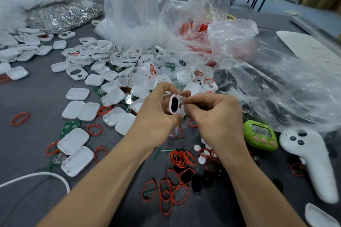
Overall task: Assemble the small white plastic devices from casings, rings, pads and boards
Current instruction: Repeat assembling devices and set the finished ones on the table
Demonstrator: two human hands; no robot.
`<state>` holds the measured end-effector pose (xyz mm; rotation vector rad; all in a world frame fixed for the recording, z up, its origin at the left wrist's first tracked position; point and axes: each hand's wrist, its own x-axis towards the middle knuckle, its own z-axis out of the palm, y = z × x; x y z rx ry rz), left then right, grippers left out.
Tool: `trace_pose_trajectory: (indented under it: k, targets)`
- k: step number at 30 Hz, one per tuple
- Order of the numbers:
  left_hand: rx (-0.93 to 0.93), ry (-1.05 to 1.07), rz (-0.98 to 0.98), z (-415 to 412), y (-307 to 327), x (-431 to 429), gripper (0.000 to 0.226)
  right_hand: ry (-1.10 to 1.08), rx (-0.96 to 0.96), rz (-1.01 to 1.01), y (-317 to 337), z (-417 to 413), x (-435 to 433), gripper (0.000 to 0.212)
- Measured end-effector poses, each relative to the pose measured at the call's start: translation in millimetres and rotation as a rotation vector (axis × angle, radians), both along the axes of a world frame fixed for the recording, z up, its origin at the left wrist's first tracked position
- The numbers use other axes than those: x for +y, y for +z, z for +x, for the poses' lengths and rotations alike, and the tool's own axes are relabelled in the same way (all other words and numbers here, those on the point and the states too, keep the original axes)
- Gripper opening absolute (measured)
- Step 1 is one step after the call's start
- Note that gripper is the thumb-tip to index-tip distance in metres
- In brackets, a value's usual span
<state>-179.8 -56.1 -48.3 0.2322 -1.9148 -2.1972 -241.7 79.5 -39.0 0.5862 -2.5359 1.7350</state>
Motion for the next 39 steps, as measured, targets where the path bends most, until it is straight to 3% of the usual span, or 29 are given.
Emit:
trace_pose_trajectory:
  k: [15, 24, 39]
  targets:
    - [-0.022, 0.079, -0.031, -0.6, -4.7, 5.0, 0.048, -0.088, 0.137, 0.097, 2.8, 8.8, -5.0, 0.015]
    - [-0.013, 0.17, -0.078, 0.1, -6.0, 8.3, 0.047, -0.1, 0.023, 0.057, 6.4, 6.4, -5.0, 0.011]
    - [-0.014, 0.171, -0.077, 0.7, -1.0, 7.8, 0.049, -0.171, 0.108, 0.085, 2.5, 6.9, -4.6, 0.013]
